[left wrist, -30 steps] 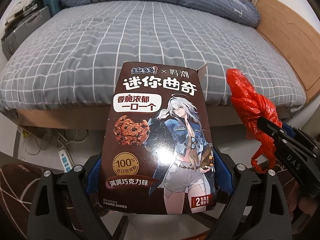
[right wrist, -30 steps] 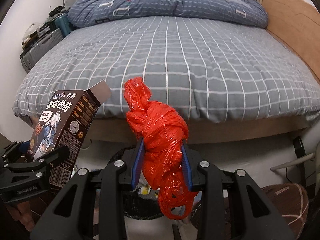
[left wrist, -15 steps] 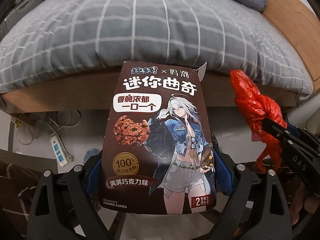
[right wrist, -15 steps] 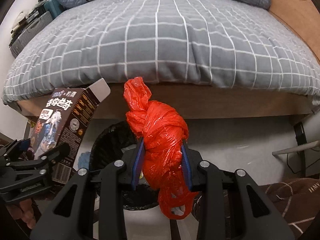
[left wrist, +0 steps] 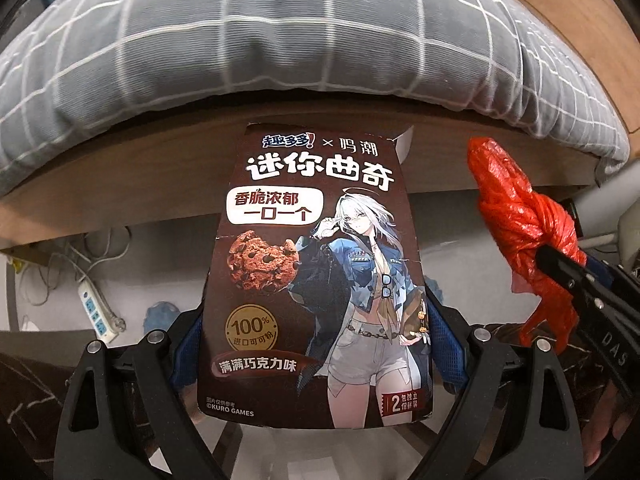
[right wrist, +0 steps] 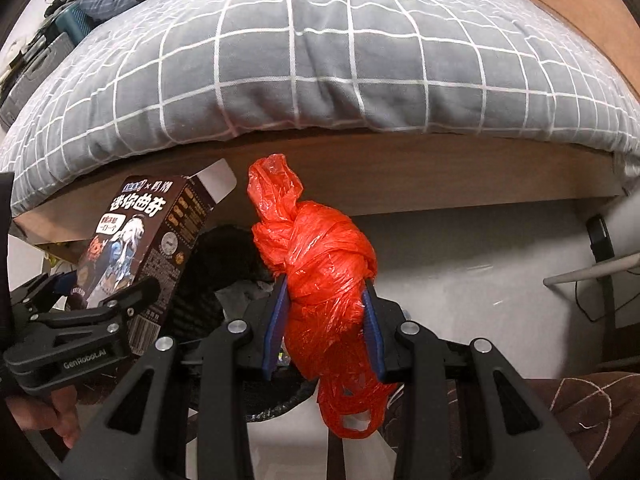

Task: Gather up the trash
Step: 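Open the left gripper to drop the cookie box while the right drops the red bag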

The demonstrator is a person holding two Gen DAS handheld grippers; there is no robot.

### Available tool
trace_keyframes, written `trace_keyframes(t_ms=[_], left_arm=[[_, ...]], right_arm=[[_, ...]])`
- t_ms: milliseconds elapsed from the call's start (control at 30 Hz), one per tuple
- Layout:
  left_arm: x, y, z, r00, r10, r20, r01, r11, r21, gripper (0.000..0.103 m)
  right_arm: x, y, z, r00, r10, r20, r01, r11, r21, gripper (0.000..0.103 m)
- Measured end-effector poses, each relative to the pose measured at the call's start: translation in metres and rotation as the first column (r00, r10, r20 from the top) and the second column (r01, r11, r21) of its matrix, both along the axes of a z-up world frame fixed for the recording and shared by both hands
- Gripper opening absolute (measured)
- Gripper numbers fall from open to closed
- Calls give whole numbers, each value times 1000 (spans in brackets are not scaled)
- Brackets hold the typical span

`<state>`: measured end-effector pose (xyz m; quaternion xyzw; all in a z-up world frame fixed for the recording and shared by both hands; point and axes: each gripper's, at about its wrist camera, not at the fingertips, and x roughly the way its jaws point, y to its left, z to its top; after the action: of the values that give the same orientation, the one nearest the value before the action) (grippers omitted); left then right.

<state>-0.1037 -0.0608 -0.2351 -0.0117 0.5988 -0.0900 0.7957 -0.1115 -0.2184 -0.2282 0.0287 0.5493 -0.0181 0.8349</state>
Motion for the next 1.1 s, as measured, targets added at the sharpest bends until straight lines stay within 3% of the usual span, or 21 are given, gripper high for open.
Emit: trace_keyframes(t_ms=[100,167,467,867,967,1033,1100], left_arm=[[3,-1,-1,1000,-8,20,8,1000,24,90],[2,2,-1,999,-10,36,8,999,43,97],[0,31,9,997,25,71,-29,998,61,97],[-13,100,32,978,157,135,-163,986,36,97],[-15,111,34,975,176,136,-182,983,31,97],[-16,114,36,973,182,142,-188,982,27,97],[-16,117,37,972,182,146,-188,982,24,97]], right_arm=[[1,4,-3,1000,10,-2,-10,1000,-6,33],[4,7,-5,1000,18,-5,-18,1000,-3,33],[13,40,-16,995,95,-17,-94,996,8,34],[22,96,-7,983,186,-10,-186,982,21,35],[21,103,-3,980,197,1,-197,980,19,40],[21,108,-1,981,193,20,-193,981,9,62],[20,110,2,981,192,37,-192,981,0,70]])
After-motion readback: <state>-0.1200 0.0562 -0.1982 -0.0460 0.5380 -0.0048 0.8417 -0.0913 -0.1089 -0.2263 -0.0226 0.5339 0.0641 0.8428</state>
